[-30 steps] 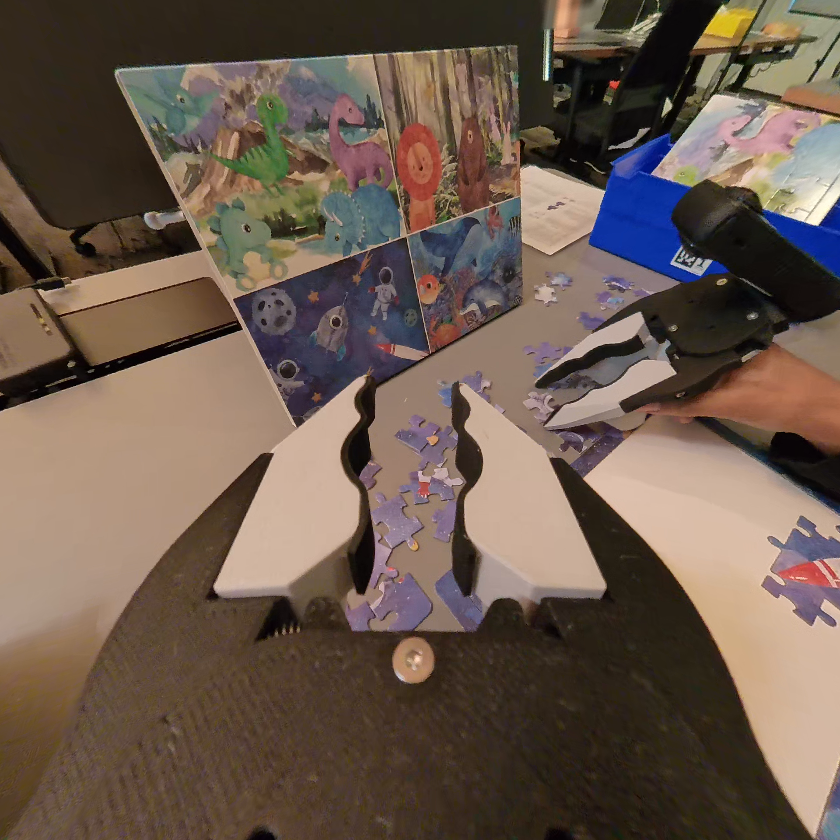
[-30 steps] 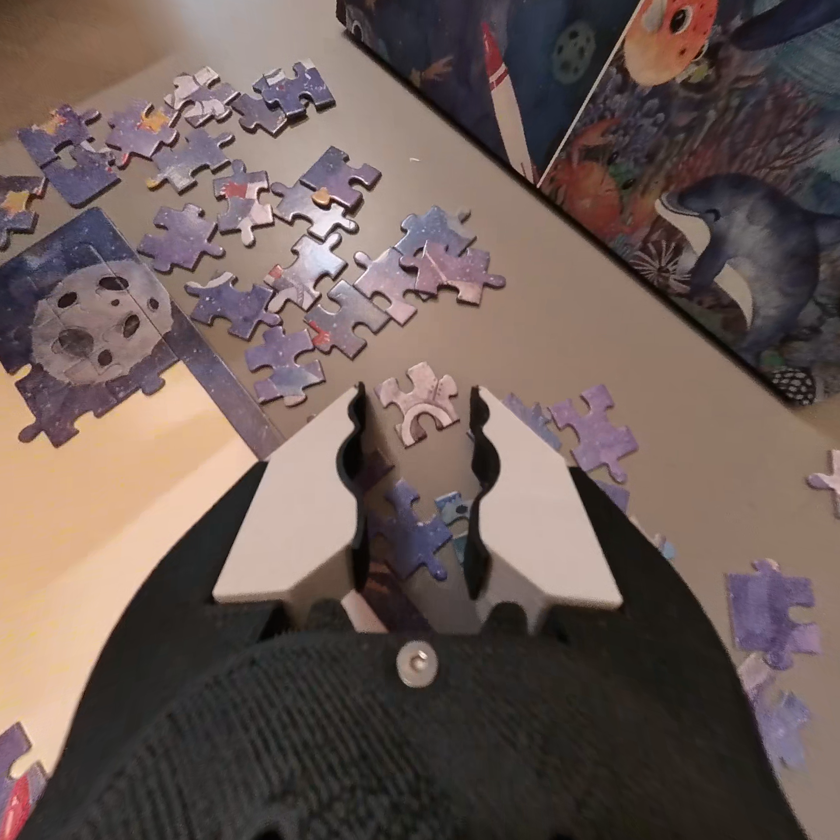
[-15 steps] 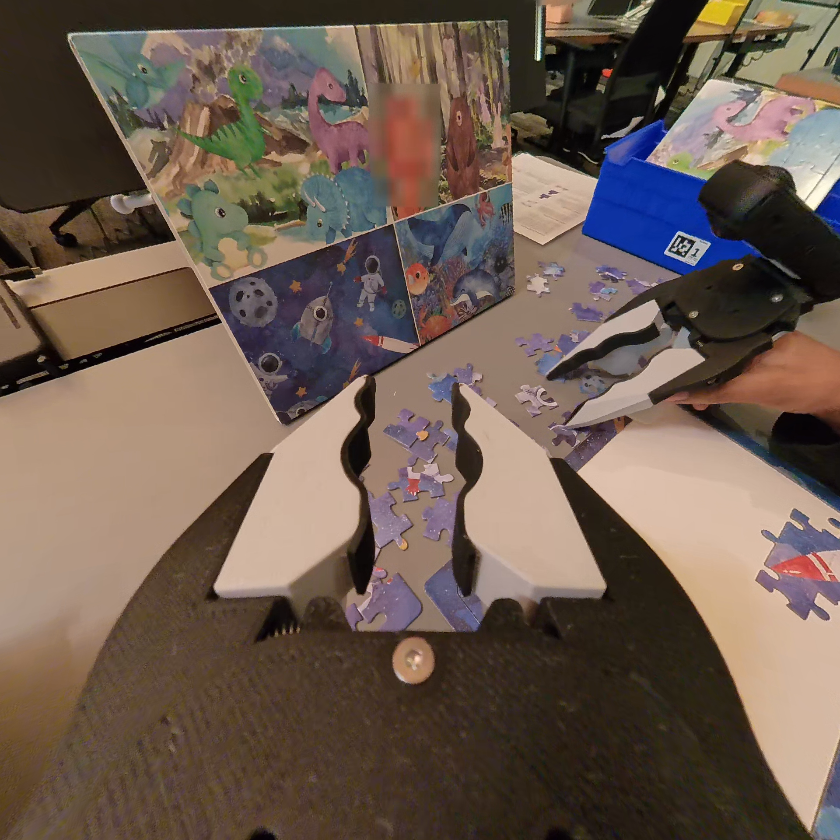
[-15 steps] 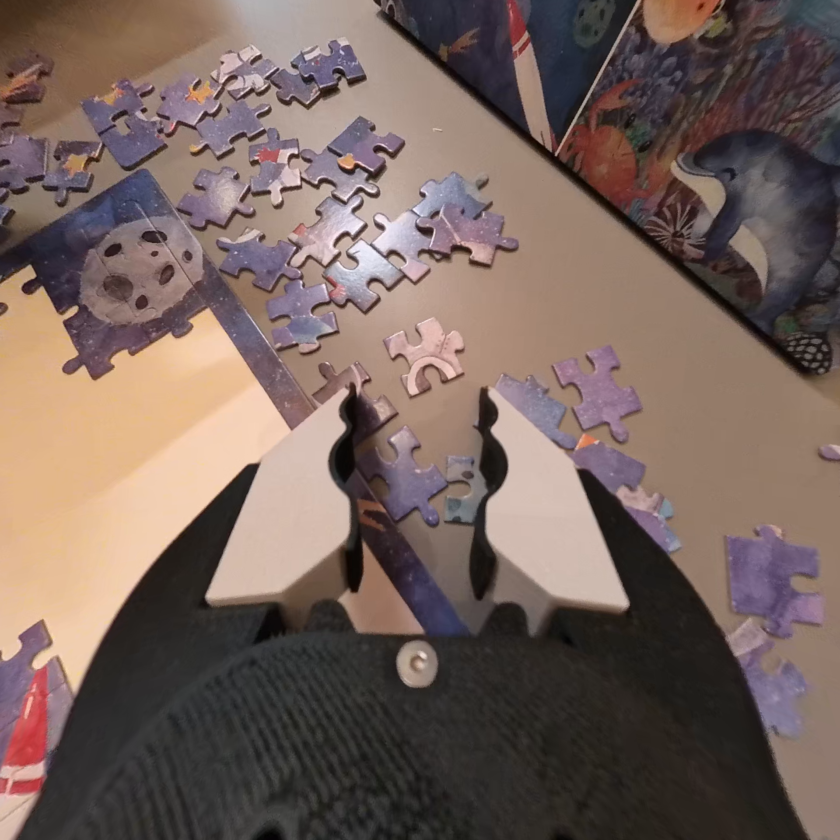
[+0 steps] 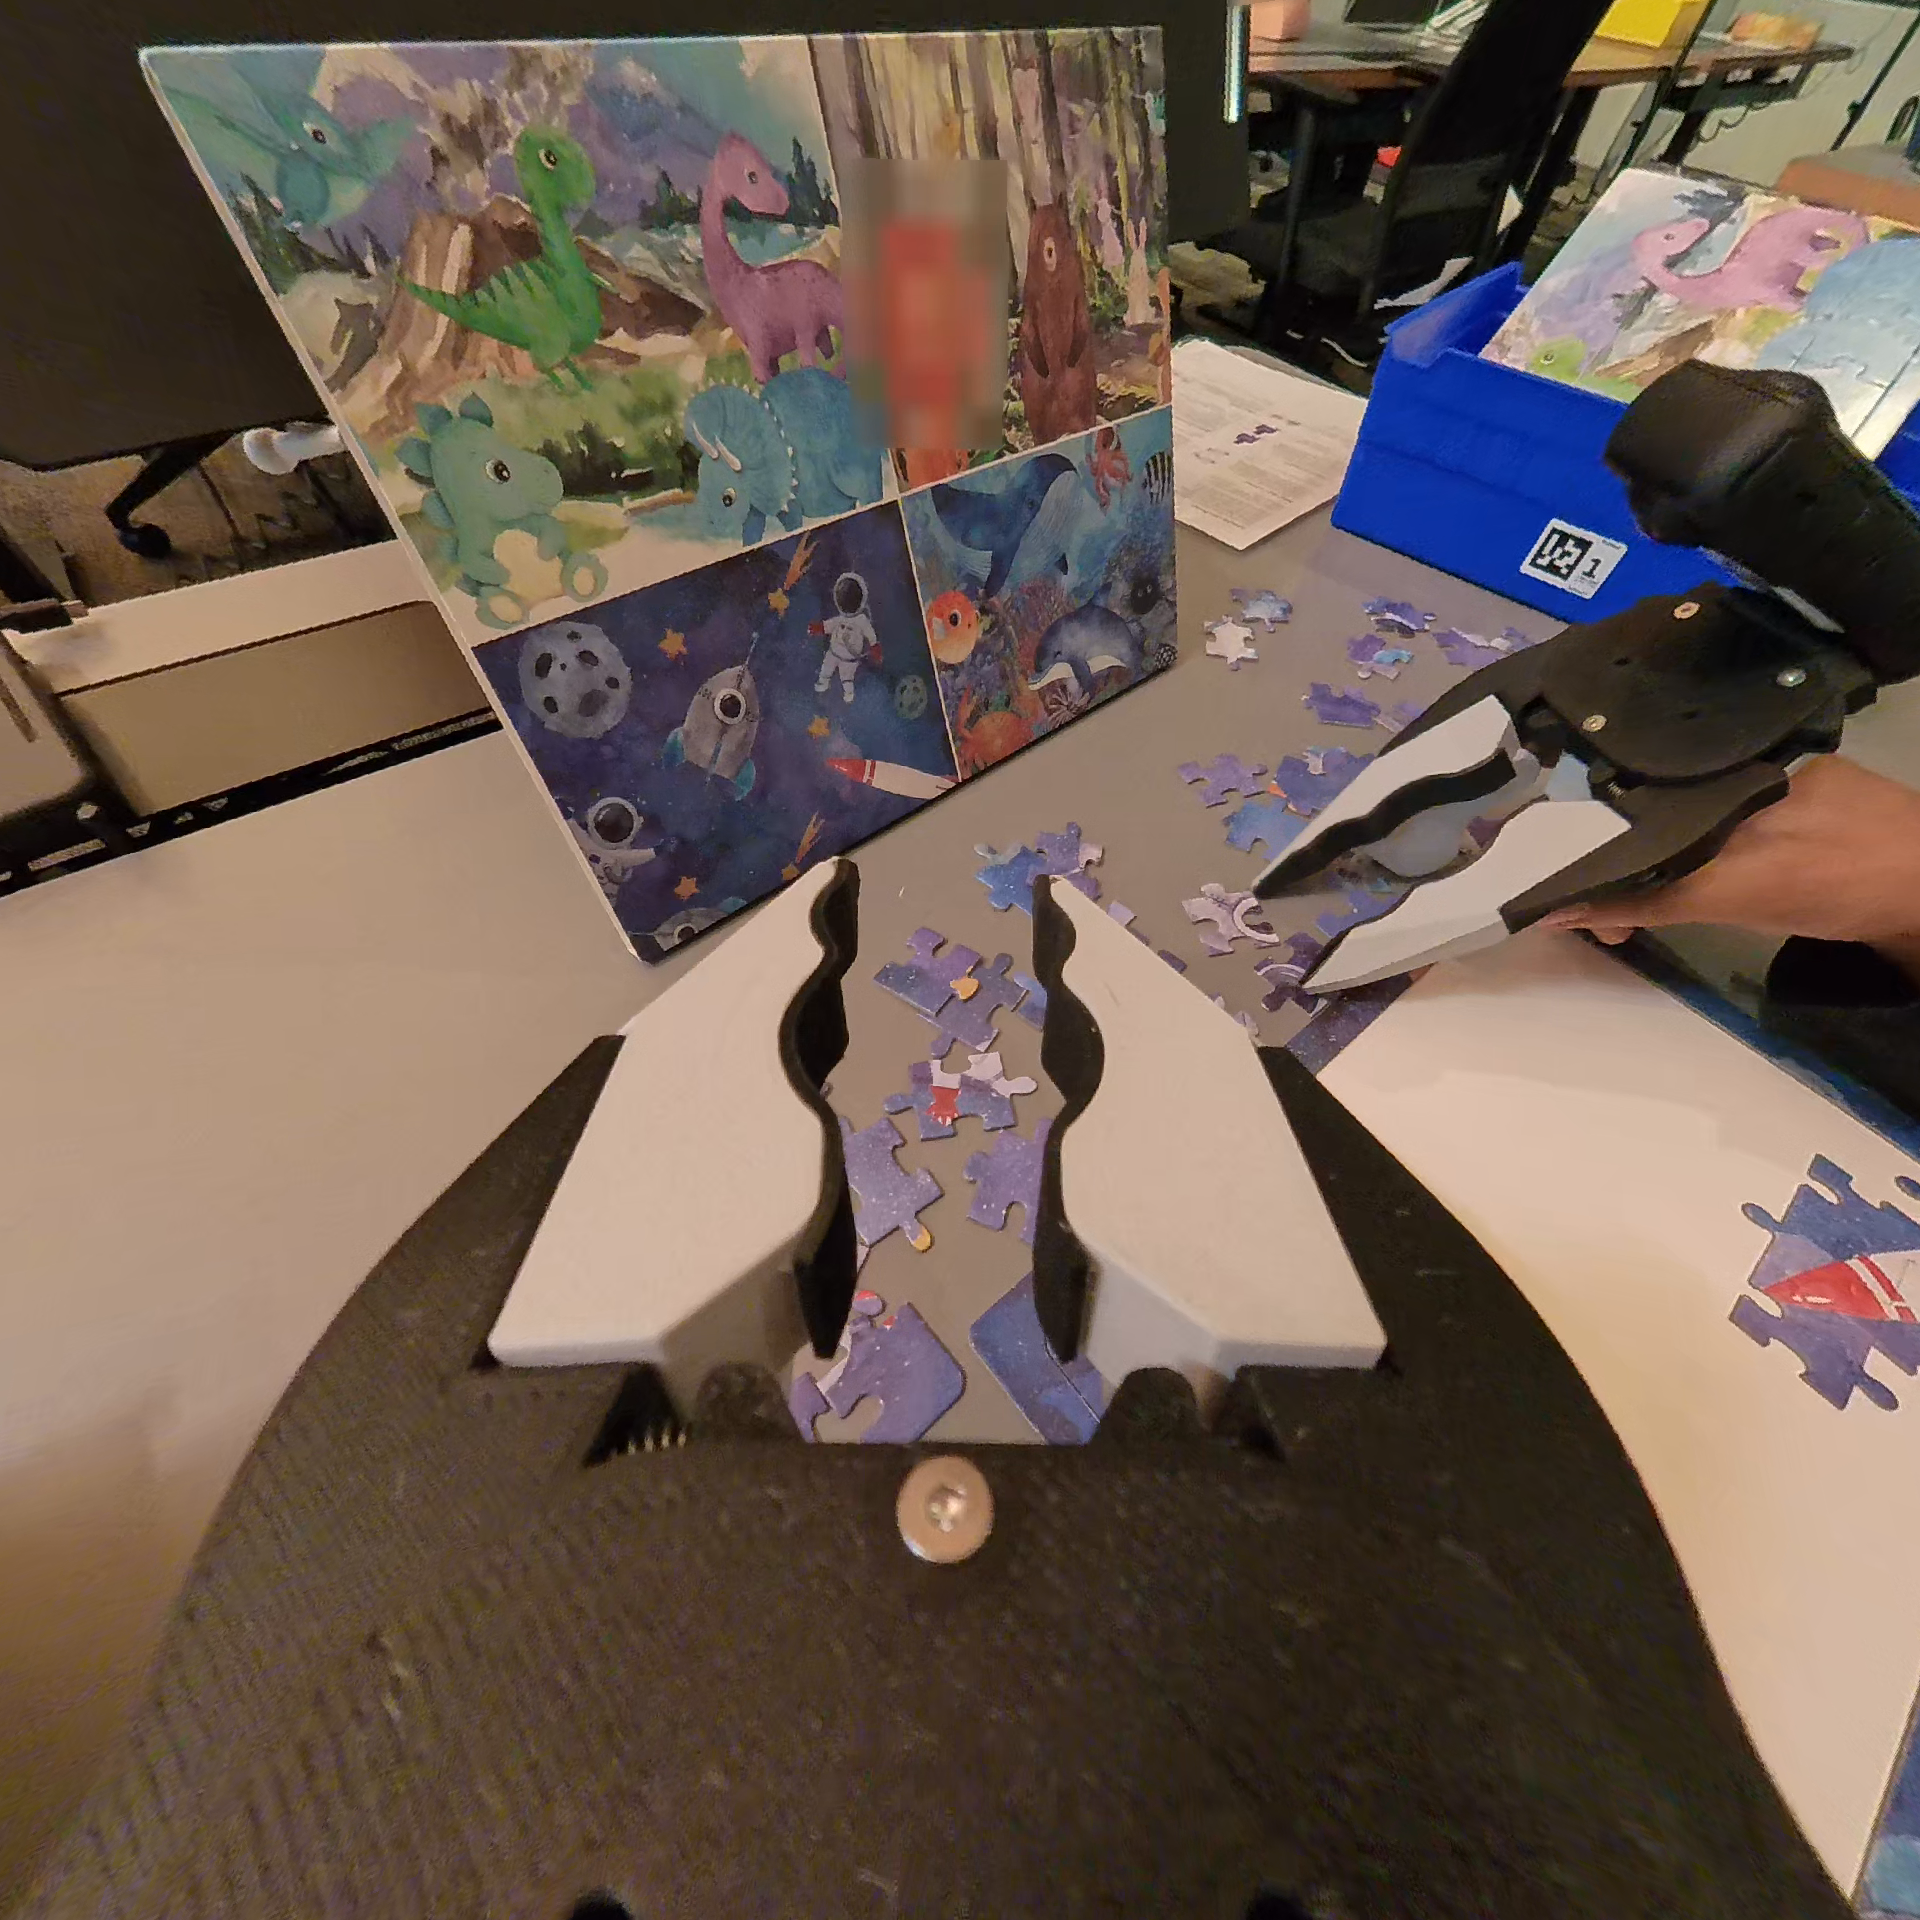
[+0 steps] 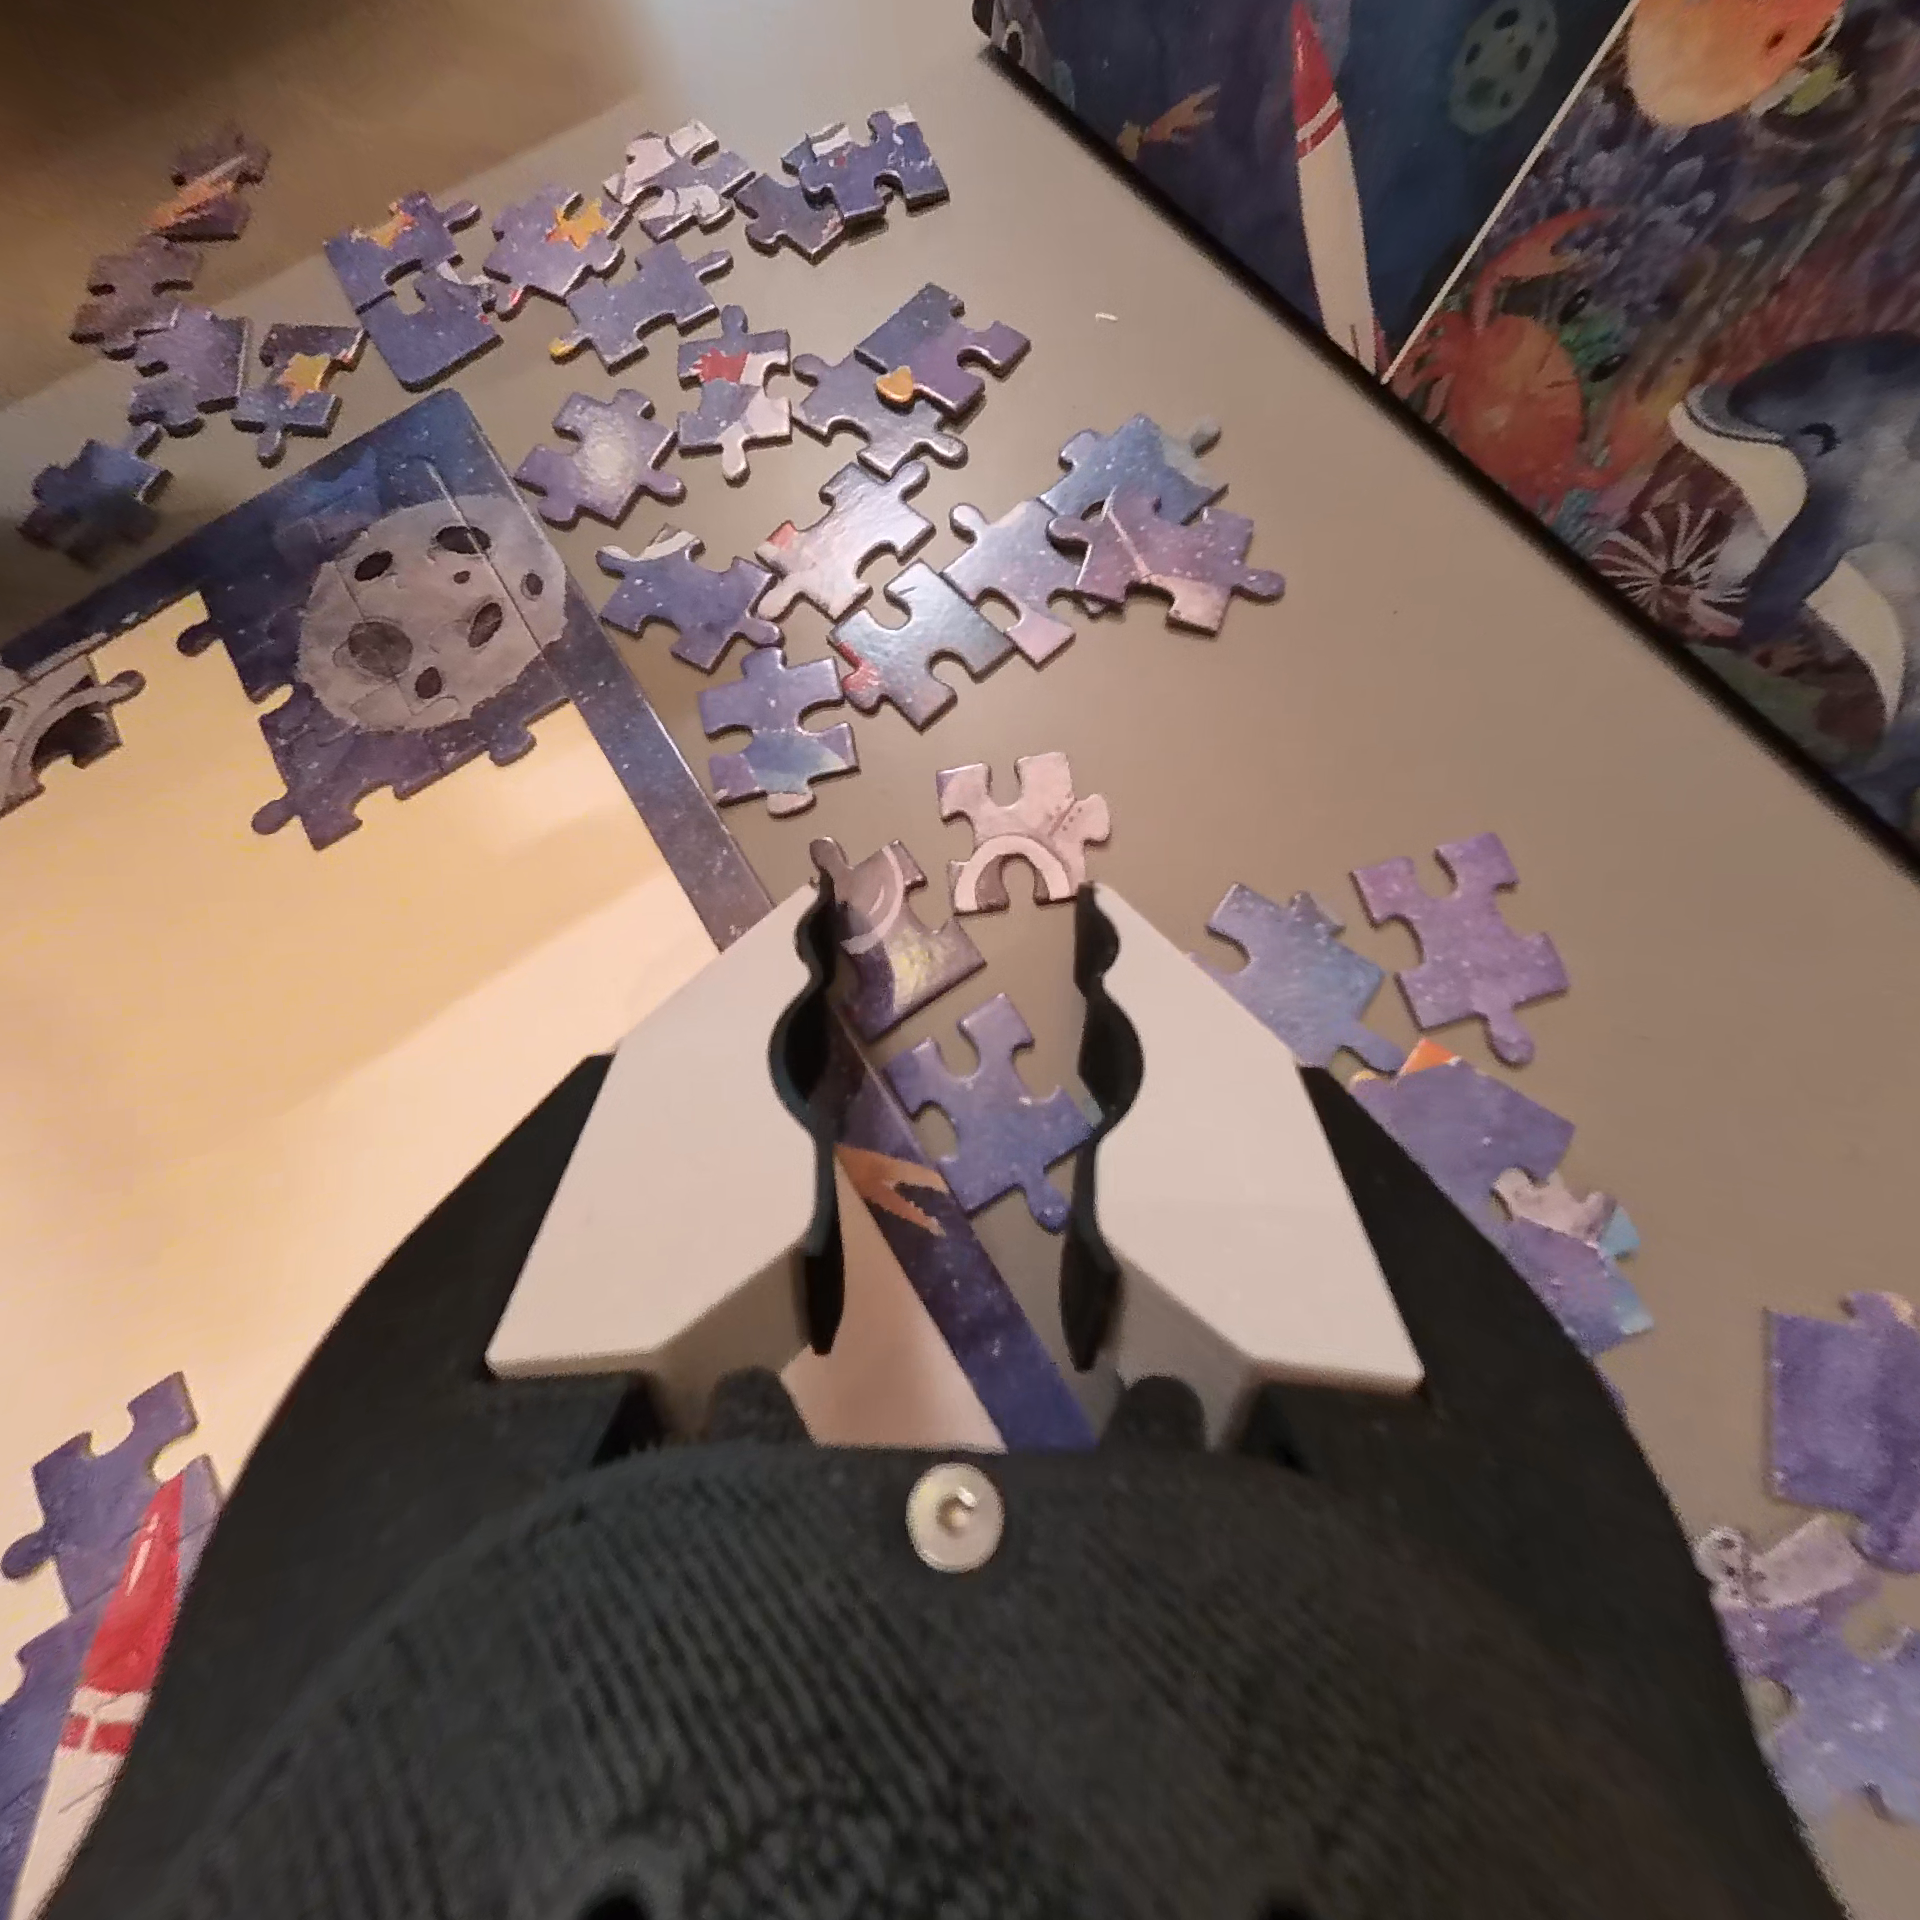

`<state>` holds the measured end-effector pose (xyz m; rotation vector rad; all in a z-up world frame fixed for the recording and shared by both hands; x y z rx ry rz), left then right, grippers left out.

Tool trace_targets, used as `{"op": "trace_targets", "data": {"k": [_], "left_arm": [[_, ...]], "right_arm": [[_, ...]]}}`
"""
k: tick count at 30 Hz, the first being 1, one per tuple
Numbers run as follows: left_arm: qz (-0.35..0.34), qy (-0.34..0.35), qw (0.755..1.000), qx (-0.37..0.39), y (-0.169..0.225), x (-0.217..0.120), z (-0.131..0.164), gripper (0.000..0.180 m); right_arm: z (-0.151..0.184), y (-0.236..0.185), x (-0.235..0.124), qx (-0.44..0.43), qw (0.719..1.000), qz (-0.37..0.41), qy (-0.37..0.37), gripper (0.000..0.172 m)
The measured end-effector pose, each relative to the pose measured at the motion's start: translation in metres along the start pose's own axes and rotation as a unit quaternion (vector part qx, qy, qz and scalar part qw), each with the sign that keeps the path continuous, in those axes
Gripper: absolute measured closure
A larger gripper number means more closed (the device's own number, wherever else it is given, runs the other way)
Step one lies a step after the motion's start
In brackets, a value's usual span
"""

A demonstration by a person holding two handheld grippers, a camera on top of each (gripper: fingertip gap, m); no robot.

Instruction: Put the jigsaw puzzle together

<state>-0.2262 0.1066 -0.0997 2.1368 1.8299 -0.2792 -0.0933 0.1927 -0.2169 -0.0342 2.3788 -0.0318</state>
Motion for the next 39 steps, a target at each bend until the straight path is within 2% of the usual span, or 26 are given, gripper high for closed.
{"op": "trace_targets", "data": {"k": [7, 13, 18, 25, 31, 39], "left_arm": [[-0.003, 0.02, 1.0, 0.005, 0.0, -0.004, -0.006, 0.152], [-0.002, 0.015, 1.0, 0.003, -0.001, -0.003, -0.004, 0.152], [-0.001, 0.011, 1.0, 0.003, 0.0, -0.002, -0.002, 0.152], [-0.001, 0.012, 1.0, 0.002, -0.001, -0.002, -0.002, 0.152], [0.0, 0.01, 1.0, 0.002, -0.001, -0.002, -0.002, 0.151], [0.001, 0.009, 1.0, 0.002, 0.0, -0.002, -0.001, 0.151]], "right_arm": [[-0.006, -0.023, 0.001, 0.016, 0.997, -0.073, 0.012, 0.136], [-0.017, -0.001, -0.004, 0.007, 0.999, 0.0, 0.05, 0.129], [-0.014, 0.008, 0.0, 0.023, 0.998, 0.018, 0.05, 0.12], [-0.005, 0.001, 0.005, 0.01, 1.0, 0.006, 0.016, 0.126], [-0.006, -0.014, 0.002, 0.02, 0.998, -0.048, 0.017, 0.135], [-0.014, 0.004, -0.002, 0.016, 0.999, 0.009, 0.048, 0.135]]}}
Point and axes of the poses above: each gripper's, where its closed fingertips meet, x out along the fingers, z out of its underside, y = z × x across the jaws, the point moved 1 cm from there along -x, back along the fingers, and after that the axes turned 6 degrees about z, right-handed, at the moved point
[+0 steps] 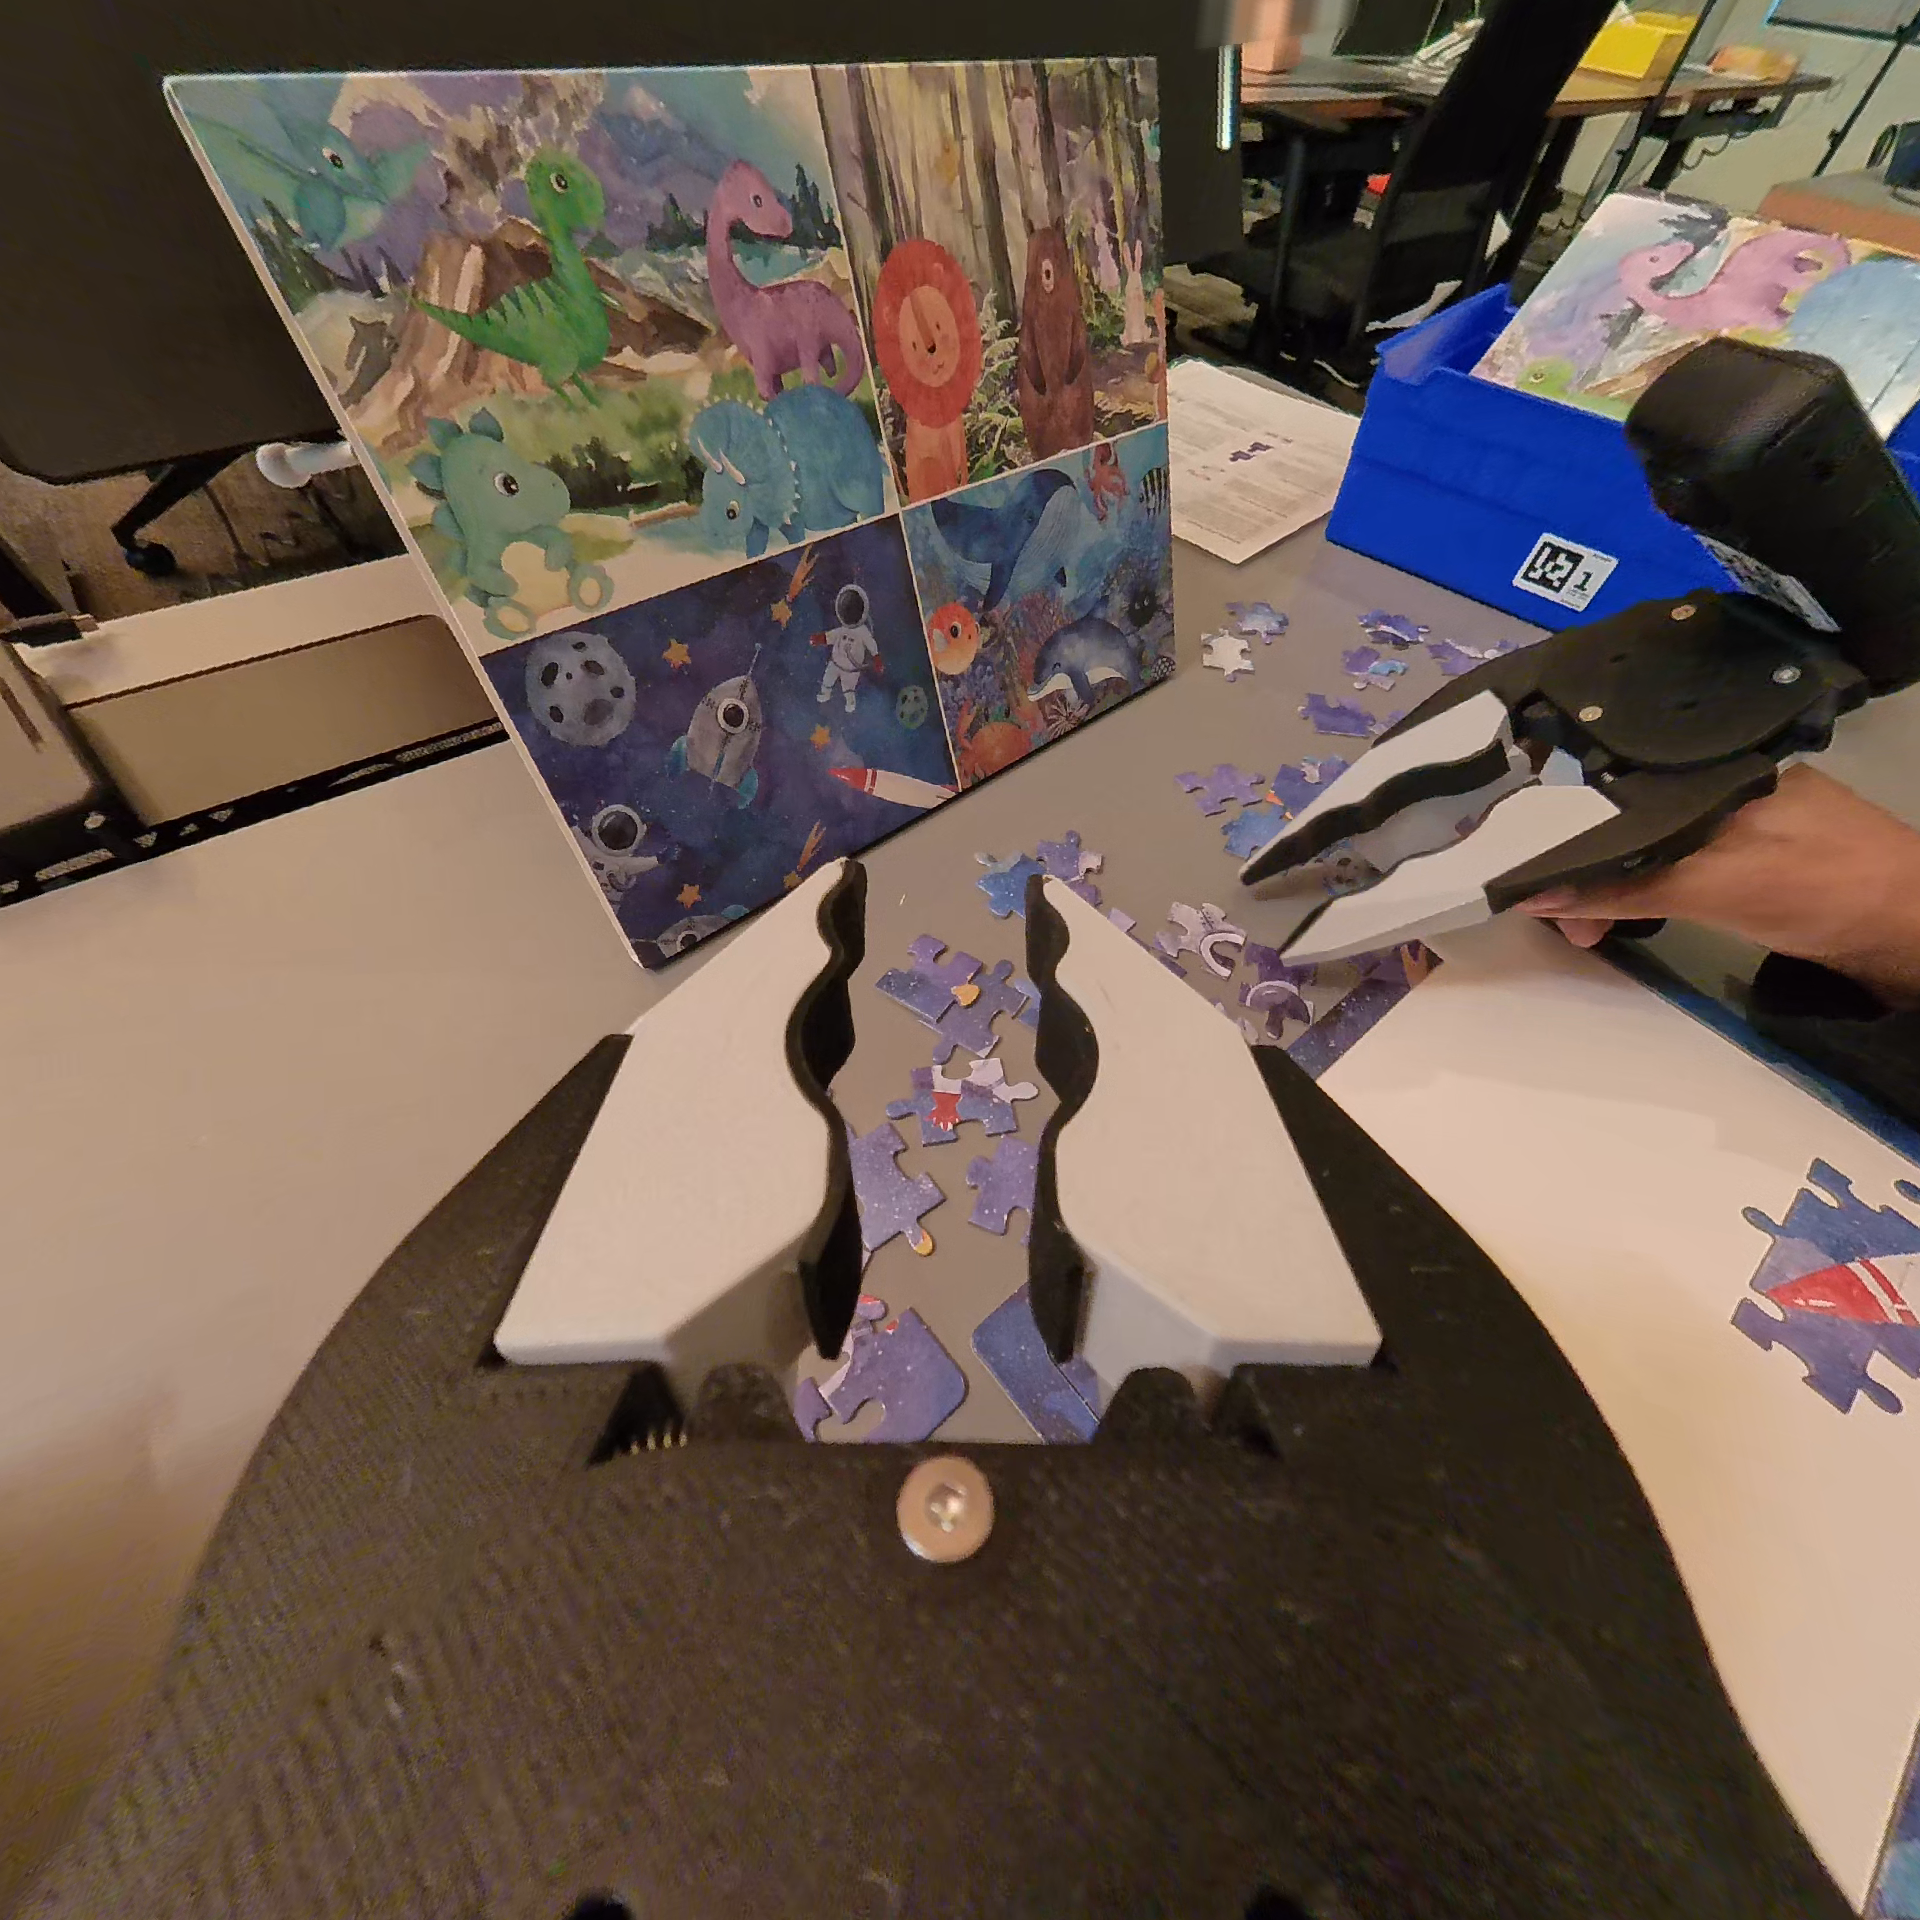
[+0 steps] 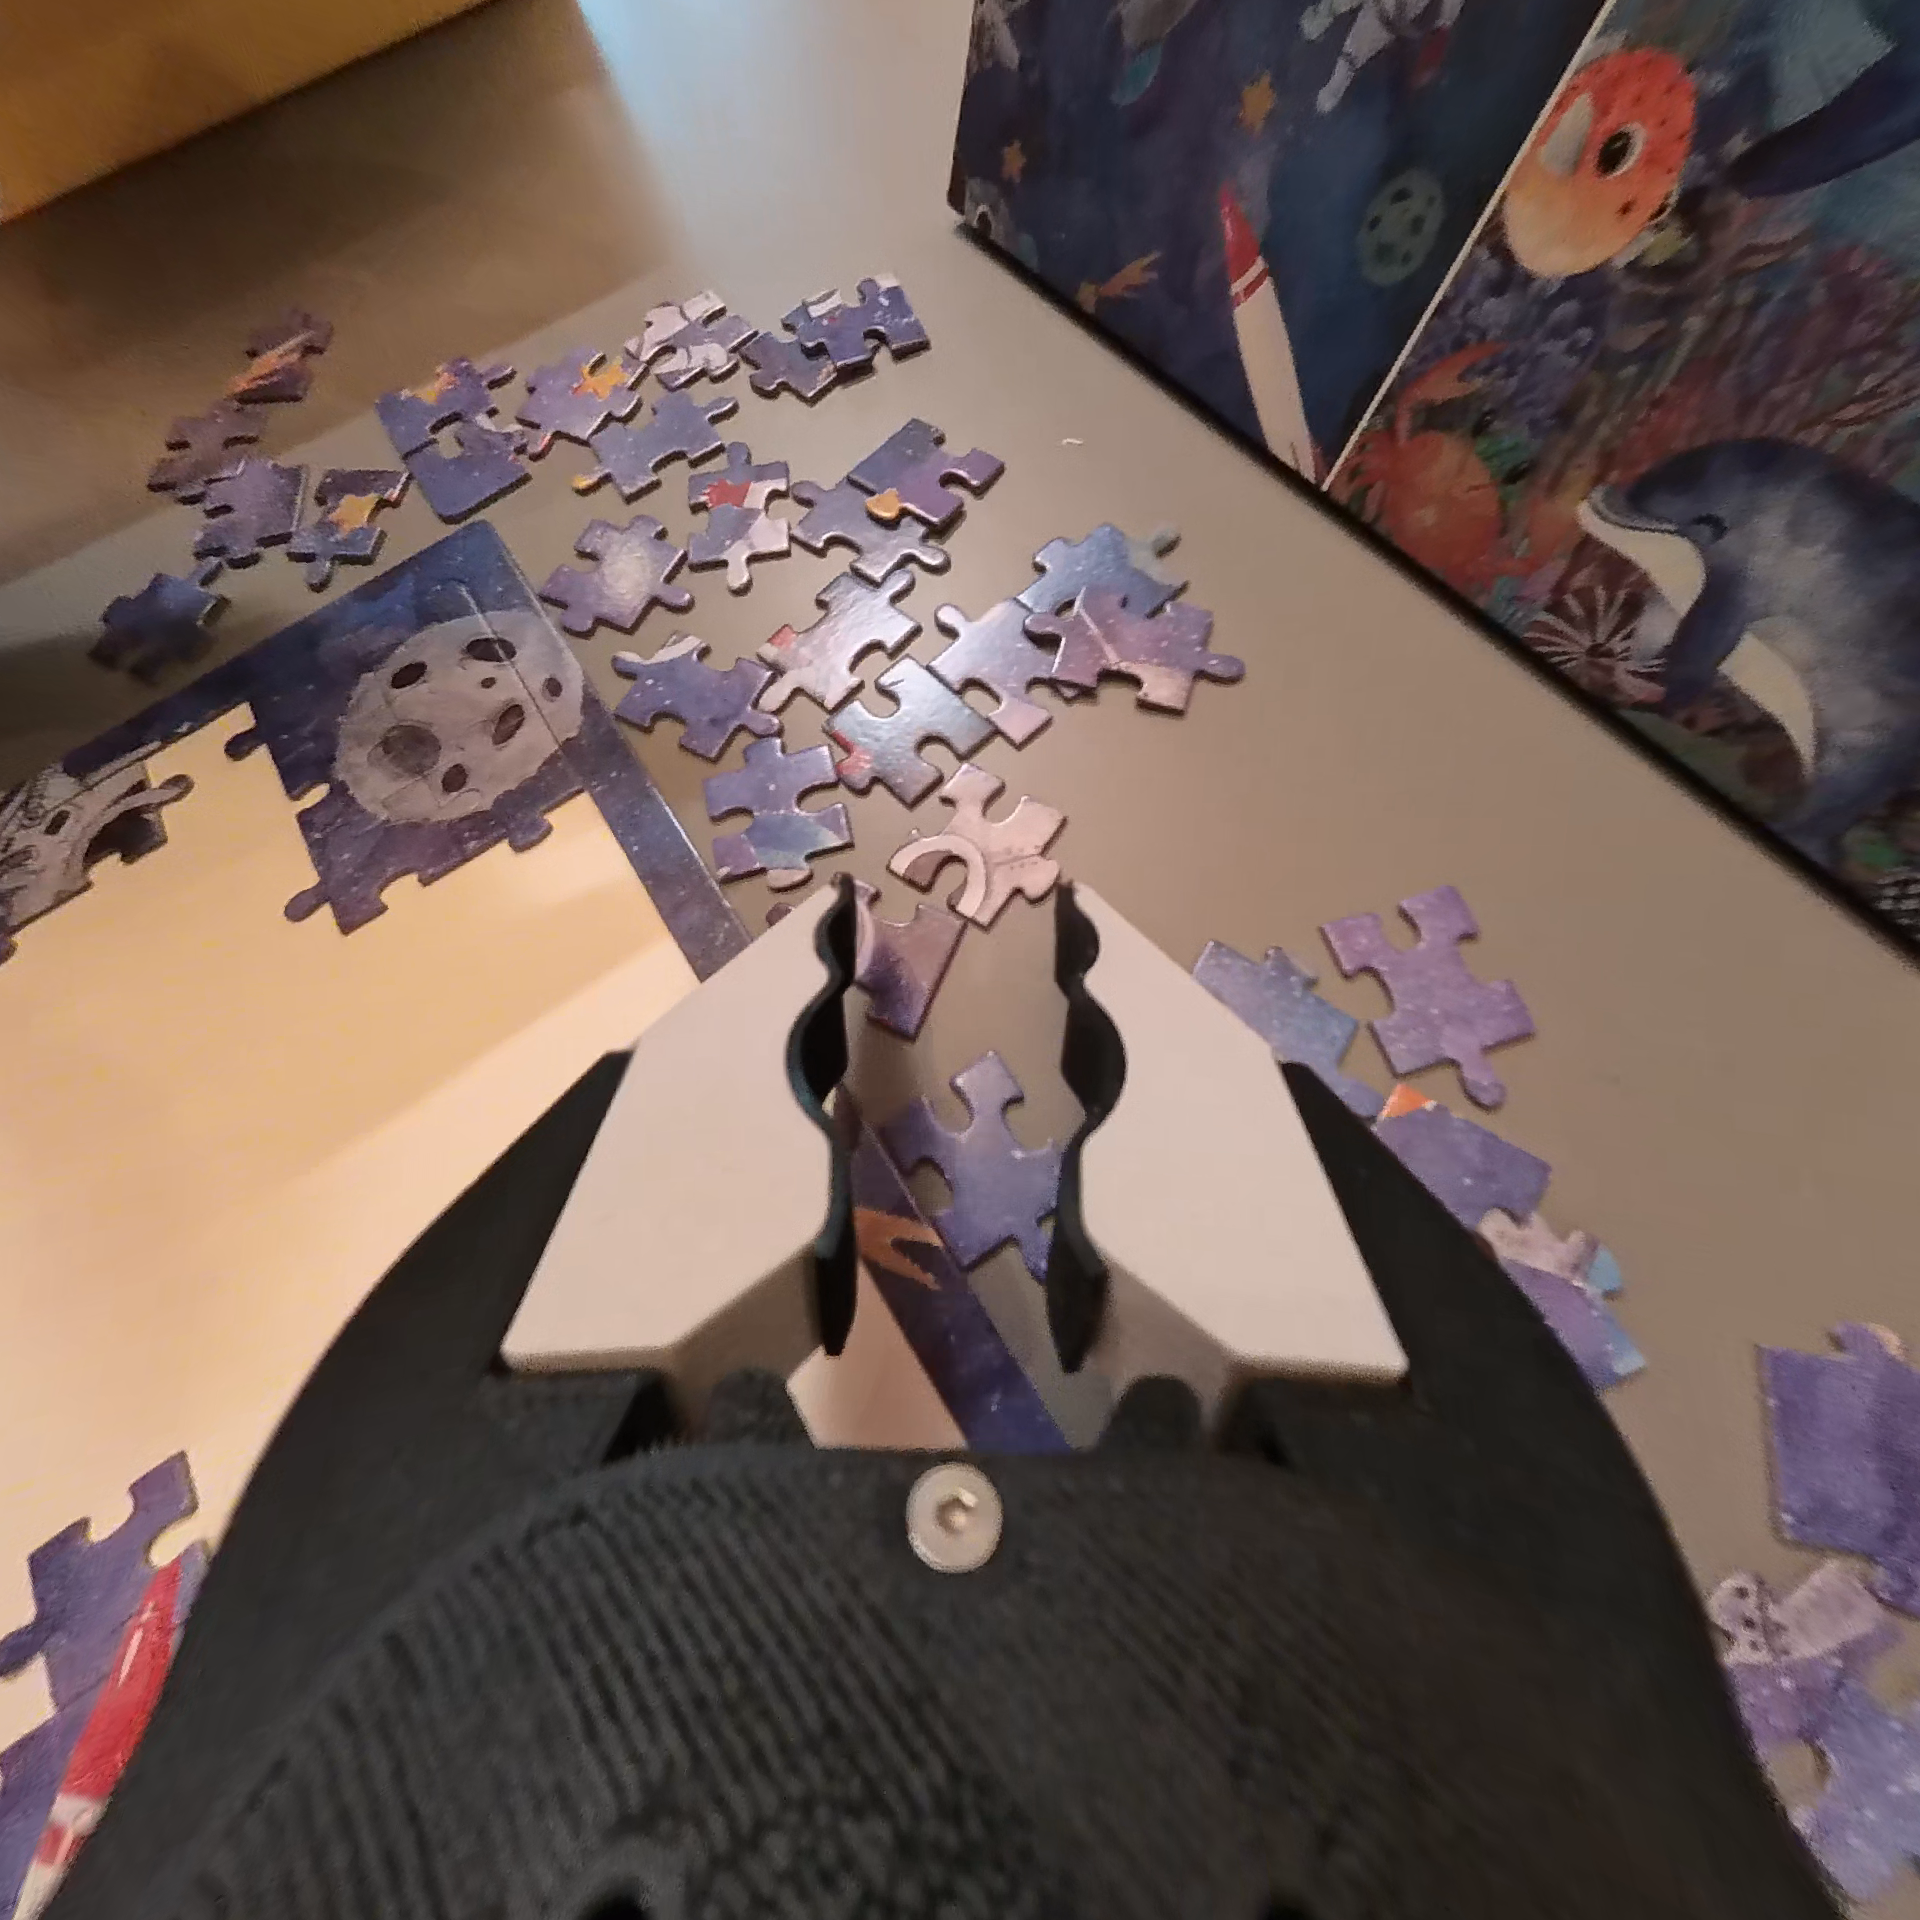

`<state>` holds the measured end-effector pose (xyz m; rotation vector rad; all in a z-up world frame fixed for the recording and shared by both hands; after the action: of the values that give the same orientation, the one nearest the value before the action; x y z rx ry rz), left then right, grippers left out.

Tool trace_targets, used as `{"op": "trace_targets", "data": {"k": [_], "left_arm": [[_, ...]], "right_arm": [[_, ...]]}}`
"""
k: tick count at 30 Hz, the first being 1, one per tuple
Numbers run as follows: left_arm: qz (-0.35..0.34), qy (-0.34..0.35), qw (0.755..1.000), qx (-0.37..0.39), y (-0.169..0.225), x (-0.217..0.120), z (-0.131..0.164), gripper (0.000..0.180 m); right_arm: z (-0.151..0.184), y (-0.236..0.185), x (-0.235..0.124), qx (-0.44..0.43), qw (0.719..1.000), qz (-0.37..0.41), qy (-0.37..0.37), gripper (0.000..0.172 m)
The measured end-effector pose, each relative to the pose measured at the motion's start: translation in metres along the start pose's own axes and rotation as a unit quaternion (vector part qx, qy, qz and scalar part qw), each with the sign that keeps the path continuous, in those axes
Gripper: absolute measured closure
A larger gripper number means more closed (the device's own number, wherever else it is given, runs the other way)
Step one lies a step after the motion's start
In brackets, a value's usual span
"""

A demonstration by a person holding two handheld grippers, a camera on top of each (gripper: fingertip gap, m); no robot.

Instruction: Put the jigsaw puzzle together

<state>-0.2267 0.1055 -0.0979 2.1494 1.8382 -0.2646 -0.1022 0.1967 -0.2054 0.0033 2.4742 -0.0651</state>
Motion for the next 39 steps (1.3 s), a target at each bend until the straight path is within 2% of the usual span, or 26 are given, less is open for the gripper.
{"op": "trace_targets", "data": {"k": [7, 15, 23, 27, 31, 39], "left_arm": [[0.0, -0.001, 1.0, 0.0, 0.0, 0.001, 0.001, 0.152], [-0.001, -0.008, 1.0, 0.002, 0.001, 0.003, 0.003, 0.151], [0.0, -0.006, 1.0, 0.002, 0.001, 0.002, 0.002, 0.151], [0.0, -0.007, 1.0, 0.002, 0.001, 0.002, 0.003, 0.151], [0.0, -0.007, 1.0, 0.002, 0.001, 0.002, 0.003, 0.152], [0.0, -0.009, 1.0, 0.004, 0.002, 0.003, 0.004, 0.151]], "right_arm": [[-0.004, 0.004, 0.007, 0.004, 0.999, 0.041, 0.002, 0.133], [0.001, 0.004, 0.019, -0.023, 0.995, 0.089, -0.033, 0.127], [0.009, 0.044, 0.001, 0.001, 0.985, 0.171, -0.037, 0.133], [-0.001, 0.031, 0.004, 0.032, 0.991, 0.127, -0.006, 0.131], [0.005, 0.028, 0.012, 0.016, 0.99, 0.133, -0.033, 0.131], [0.005, 0.024, 0.014, 0.023, 0.993, 0.107, -0.035, 0.153]]}}
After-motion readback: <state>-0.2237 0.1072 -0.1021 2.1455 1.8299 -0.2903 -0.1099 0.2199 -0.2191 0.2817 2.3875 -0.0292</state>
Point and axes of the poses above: each gripper's, where its closed fingertips meet, x out along the fingers, z out of its underside, y = z × x across the jaws, the point moved 1 cm from there along -x, back along the fingers, and after that the axes turned 6 degrees about z, right-handed, at the moved point
